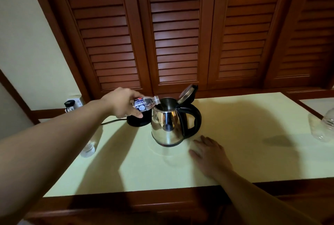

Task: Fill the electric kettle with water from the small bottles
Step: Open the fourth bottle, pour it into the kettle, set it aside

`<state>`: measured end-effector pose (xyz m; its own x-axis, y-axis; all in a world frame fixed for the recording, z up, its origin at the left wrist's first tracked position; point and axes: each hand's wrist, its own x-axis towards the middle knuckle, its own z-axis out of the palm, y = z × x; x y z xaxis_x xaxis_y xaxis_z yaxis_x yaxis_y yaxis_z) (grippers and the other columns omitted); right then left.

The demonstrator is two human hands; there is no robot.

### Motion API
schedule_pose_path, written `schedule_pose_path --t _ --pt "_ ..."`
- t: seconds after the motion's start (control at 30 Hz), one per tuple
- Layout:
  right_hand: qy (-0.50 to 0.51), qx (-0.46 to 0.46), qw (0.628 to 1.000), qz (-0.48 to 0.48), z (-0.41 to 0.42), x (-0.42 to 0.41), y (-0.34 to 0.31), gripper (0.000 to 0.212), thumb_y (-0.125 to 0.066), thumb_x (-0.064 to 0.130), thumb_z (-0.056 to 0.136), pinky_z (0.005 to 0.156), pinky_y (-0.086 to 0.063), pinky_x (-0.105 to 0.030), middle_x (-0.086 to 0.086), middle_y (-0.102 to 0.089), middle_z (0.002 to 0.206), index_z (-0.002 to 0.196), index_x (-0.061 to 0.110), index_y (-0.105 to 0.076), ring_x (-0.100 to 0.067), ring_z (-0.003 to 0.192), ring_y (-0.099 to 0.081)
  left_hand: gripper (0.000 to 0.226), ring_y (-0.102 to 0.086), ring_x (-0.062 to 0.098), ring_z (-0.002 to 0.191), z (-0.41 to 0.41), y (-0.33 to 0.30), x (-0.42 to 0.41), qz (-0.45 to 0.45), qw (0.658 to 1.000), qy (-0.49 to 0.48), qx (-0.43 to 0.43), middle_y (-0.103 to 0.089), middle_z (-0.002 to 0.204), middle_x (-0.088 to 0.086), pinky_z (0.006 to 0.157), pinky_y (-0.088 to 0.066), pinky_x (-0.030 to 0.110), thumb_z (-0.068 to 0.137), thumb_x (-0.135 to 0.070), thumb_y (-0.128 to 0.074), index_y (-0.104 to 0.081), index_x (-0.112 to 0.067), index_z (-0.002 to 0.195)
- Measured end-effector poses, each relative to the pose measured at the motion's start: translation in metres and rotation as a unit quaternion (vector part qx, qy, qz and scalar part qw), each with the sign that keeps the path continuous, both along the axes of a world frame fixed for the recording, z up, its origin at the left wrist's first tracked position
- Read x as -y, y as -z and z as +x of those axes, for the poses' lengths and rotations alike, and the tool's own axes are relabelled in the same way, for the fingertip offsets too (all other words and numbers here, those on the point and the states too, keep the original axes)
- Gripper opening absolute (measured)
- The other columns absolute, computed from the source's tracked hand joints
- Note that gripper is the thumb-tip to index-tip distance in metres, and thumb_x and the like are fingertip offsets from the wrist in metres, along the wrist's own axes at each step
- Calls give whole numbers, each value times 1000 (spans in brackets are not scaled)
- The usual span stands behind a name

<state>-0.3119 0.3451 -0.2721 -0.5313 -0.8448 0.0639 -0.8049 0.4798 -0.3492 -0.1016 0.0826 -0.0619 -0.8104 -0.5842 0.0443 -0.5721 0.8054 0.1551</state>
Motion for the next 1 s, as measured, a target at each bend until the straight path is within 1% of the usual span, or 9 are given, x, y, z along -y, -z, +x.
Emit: schedule_pose_path --t 0.1,0.2,0.27,0.37,0.47,0.57,0.8,0.93,1.0 --pt "-1 -1 1000 -1 0 0 1 62 -37 63 98 124 -19 -39 4 -26 168 154 37 -39 -20 153 -22 69 -67 16 97 0 -5 0 11 1000 22 7 -75 101 -16 79 -47 27 69 -45 -93 -66 -47 132" --pt "-1 -5 1000 -3 0 0 1 62 -35 64 97 123 -20 -40 4 -27 167 153 37 -40 -21 153 -24 70 -67 16 105 1 -7 1 -2 1000 22 17 -74 107 -20 93 -55 35 67 -54 -91 -63 -53 131" --pt "0 -2 1000 -3 0 0 1 62 -36 64 97 123 -20 -40 3 -27 167 153 37 -40 -21 153 -23 72 -67 18 108 1 -9 3 -11 999 20 24 -75 112 -19 95 -56 41 64 -60 -87 -61 -55 131" --pt "4 9 1000 2 0 0 0 61 -37 63 98 123 -16 -40 5 -23 169 154 38 -37 -19 154 -19 74 -66 21 107 0 -12 4 -29 999 22 32 -74 110 -15 94 -56 42 65 -64 -85 -61 -52 133" --pt "4 13 1000 -1 1 0 -3 60 -37 62 99 122 -16 -39 6 -23 169 155 38 -36 -19 154 -18 83 -64 28 113 -4 -14 5 -70 996 21 57 -72 117 -6 94 -54 43 66 -71 -82 -58 -45 142" --pt "3 14 1000 -7 2 -1 -3 59 -38 61 100 122 -17 -39 5 -24 168 154 38 -37 -19 154 -19 80 -61 31 114 -8 -17 3 -105 991 23 75 -68 117 2 89 -51 39 74 -68 -81 -58 -37 145" --pt "3 13 1000 -12 3 -2 -5 62 -39 65 98 122 -17 -40 4 -26 168 153 37 -40 -19 154 -20 68 -60 29 110 -13 -22 0 -116 990 28 76 -56 99 -4 78 -43 36 76 -66 -81 -65 -35 134" --pt "4 17 1000 -13 3 -1 -5 62 -40 65 98 122 -17 -39 4 -26 168 153 37 -41 -19 154 -20 74 -59 27 119 -14 -24 -1 -122 990 24 69 -66 114 -3 91 -48 40 75 -67 -81 -63 -35 139" --pt "4 18 1000 -16 3 -2 -5 62 -39 66 98 122 -16 -39 5 -26 168 153 38 -40 -18 154 -20 70 -60 25 116 -14 -25 0 -117 991 24 66 -61 100 -11 87 -46 39 73 -68 -82 -65 -37 134"
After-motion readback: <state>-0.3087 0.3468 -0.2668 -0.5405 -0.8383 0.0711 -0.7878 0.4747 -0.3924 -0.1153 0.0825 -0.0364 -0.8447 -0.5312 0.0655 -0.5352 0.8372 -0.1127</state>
